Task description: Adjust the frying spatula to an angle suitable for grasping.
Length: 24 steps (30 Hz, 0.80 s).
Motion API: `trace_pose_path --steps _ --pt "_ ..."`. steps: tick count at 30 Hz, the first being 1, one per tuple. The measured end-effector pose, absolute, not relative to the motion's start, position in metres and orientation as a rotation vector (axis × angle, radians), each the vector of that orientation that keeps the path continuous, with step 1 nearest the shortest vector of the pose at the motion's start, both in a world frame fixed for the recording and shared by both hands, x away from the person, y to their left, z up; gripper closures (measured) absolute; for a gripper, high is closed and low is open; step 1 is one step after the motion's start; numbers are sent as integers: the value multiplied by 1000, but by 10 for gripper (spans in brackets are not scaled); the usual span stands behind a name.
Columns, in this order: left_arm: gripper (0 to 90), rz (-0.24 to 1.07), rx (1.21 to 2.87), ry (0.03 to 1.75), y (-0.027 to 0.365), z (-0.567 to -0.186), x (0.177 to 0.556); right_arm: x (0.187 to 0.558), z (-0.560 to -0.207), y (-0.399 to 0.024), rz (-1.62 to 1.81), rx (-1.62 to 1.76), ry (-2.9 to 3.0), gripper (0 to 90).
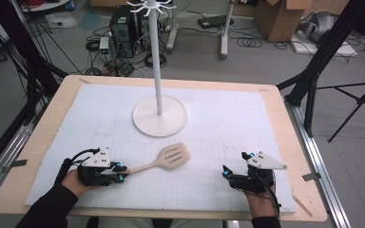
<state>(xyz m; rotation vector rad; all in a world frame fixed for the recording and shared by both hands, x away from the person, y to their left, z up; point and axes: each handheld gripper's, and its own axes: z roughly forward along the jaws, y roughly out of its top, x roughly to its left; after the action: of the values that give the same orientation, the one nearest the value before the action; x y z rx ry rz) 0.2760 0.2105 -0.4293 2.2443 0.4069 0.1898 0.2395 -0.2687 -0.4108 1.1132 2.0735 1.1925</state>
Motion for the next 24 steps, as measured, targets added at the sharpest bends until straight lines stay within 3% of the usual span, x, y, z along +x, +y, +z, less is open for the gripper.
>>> trace_pose_path --steps 16,23,24 --pt "721 130 2272 239 192 -431 279 241 -412 -267 1185 1101 2085 164" --pt "711 108 2262 290 191 -434 281 241 -412 -263 1190 1060 2125 164" --pt "650 110 2203 355 194 -433 281 241 -412 -262 1191 1046 2130 164"
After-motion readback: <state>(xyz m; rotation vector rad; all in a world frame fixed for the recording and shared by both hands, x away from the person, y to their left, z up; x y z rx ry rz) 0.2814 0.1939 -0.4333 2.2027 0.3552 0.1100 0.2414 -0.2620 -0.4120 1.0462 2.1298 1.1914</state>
